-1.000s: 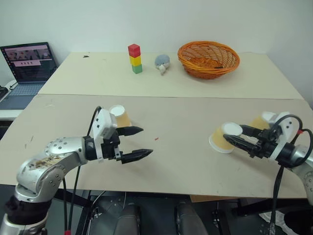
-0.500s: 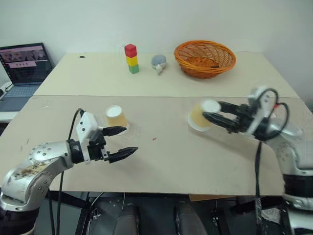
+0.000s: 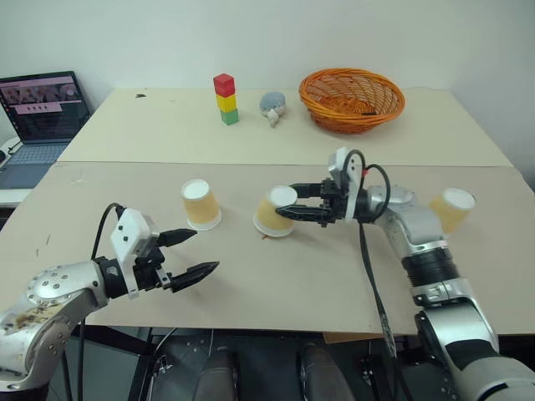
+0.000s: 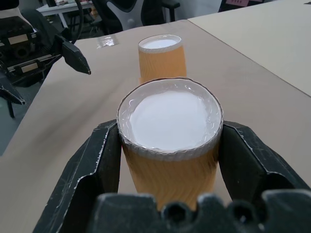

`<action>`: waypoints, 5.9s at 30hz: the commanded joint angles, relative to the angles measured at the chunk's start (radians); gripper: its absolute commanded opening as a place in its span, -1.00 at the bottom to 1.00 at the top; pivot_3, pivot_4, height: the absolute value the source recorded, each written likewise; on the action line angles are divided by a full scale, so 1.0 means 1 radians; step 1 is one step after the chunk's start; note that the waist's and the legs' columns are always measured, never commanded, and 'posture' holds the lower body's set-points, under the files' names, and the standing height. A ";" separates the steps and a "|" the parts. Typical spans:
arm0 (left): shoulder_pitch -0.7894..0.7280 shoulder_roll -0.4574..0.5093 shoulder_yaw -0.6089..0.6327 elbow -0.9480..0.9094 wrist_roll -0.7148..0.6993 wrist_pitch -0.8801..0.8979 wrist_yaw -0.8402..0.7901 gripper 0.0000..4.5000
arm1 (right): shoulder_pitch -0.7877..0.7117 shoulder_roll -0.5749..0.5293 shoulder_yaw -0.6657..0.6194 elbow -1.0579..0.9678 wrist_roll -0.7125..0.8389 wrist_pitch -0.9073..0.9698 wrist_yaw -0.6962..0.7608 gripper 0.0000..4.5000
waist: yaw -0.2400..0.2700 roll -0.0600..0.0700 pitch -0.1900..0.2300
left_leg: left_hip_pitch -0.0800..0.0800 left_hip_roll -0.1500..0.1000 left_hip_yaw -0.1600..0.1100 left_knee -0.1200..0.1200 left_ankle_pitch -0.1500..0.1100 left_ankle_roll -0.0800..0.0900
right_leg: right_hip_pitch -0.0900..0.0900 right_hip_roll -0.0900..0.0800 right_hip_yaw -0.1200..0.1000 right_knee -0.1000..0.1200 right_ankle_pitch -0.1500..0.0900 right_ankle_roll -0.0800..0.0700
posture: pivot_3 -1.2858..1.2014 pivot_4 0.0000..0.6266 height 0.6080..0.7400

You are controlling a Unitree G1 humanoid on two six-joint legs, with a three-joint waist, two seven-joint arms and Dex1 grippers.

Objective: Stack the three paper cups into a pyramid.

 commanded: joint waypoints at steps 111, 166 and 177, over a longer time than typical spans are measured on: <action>-0.328 -0.089 -0.294 0.113 0.011 -0.029 -0.126 1.00 | 0.556 -0.448 -0.684 -0.151 0.071 0.041 -0.381 0.91 | 0.028 0.001 0.000 | 0.000 -0.001 0.002 0.000 0.000 0.000 | 0.001 0.002 0.003 -0.001 0.000 0.000 | 0.03 -0.52 -0.55; -0.104 -0.034 -0.072 -0.085 -0.109 -0.010 0.050 1.00 | 0.055 -0.195 -0.055 -0.131 -0.009 0.062 0.083 0.23 | 0.002 0.002 0.001 | 0.000 -0.001 0.000 0.000 0.000 0.000 | 0.000 0.000 0.001 0.000 0.000 0.000 | 0.03 -0.52 -0.55; -0.140 -0.041 -0.106 -0.061 -0.108 -0.018 0.051 1.00 | 0.118 -0.285 -0.104 -0.203 0.024 0.100 0.163 0.96 | 0.006 0.002 0.001 | 0.000 -0.001 -0.001 0.000 0.000 0.000 | 0.000 0.000 0.001 0.000 0.000 0.000 | 0.03 -0.52 -0.55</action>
